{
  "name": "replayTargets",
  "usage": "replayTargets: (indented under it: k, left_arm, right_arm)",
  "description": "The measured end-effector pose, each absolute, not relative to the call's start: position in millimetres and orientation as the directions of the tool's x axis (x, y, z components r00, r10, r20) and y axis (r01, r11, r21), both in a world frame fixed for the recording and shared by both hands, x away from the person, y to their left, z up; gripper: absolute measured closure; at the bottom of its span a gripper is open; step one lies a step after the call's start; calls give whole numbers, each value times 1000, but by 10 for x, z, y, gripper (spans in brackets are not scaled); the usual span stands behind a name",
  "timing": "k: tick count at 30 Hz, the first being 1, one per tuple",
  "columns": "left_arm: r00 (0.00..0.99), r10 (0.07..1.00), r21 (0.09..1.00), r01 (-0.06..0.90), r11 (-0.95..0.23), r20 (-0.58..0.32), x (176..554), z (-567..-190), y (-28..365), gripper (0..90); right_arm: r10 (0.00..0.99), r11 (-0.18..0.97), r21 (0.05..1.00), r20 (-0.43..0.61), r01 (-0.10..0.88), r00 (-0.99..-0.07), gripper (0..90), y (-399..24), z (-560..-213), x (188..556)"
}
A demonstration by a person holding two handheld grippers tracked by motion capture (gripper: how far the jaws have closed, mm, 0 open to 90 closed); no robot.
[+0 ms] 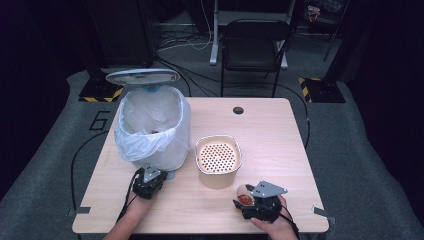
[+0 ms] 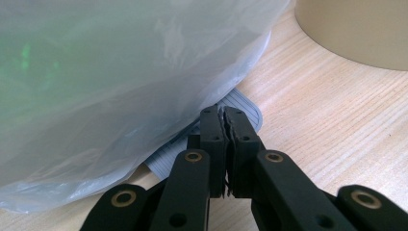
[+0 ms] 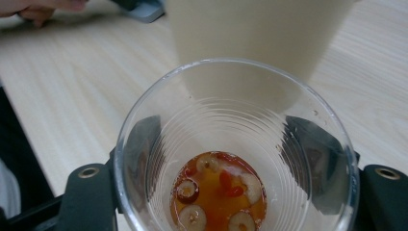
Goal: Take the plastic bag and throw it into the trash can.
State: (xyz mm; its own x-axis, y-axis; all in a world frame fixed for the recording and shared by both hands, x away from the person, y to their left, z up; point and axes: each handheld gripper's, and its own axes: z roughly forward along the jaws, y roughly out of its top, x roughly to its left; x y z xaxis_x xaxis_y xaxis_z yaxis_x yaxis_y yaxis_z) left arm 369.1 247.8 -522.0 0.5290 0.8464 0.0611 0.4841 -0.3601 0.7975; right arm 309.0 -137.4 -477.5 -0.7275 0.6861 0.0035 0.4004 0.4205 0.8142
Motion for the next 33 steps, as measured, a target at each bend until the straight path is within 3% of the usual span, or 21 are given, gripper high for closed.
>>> replayTargets:
  k: [23,33]
  left_arm:
    - [530,846,797,484,-362,62,3691,-5219,2480,869]
    - [531,845,798,480,-364,66,3691,-5220,2477,869]
  right_arm:
    - [860,303,837,-34,456,-508,297,-1999,-4720,3728]
    - [869,294,832,-26,471,-495,274,-2041,-4848,3805]
